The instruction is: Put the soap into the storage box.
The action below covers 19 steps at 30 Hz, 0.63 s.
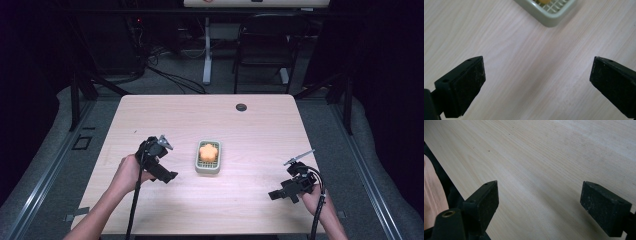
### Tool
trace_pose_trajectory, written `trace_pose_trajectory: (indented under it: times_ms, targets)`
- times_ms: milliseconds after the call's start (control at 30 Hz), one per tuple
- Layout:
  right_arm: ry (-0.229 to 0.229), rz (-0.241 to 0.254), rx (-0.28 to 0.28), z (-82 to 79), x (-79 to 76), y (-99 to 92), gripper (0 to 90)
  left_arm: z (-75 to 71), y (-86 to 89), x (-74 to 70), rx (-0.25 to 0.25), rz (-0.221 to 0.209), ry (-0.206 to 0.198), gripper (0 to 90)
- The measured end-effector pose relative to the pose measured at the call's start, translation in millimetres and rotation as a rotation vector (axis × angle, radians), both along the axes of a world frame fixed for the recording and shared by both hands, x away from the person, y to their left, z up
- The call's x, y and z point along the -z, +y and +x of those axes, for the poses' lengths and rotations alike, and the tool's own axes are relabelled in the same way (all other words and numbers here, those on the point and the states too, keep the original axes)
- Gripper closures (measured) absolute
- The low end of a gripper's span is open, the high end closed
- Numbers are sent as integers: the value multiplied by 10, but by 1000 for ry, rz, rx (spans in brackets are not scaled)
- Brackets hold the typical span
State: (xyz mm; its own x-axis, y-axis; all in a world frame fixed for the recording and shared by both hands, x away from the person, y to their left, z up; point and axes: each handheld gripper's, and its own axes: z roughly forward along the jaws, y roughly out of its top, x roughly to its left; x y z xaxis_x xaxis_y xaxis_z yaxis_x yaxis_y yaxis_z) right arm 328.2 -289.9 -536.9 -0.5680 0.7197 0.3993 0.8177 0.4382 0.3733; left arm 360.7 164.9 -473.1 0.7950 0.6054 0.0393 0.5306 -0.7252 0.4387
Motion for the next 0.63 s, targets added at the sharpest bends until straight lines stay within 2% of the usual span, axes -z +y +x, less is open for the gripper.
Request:
trace_pose_trajectory:
  times_ms: [300, 500, 567, 633]
  targets:
    - [-1, 0, 4, -2, 6, 7, 150, -158, 190, 146, -25, -9, 27, 0]
    - [-7, 7, 17, -10, 8, 18, 150, -183, 242, 222, -42, -59, 43, 0]
    - [-12, 3, 16, -12, 5, 22, 150, -182, 248, 220, -42, -62, 41, 0]
    - [-19, 8, 27, -19, 7, 30, 150, -182, 267, 213, -41, -93, 45, 0]
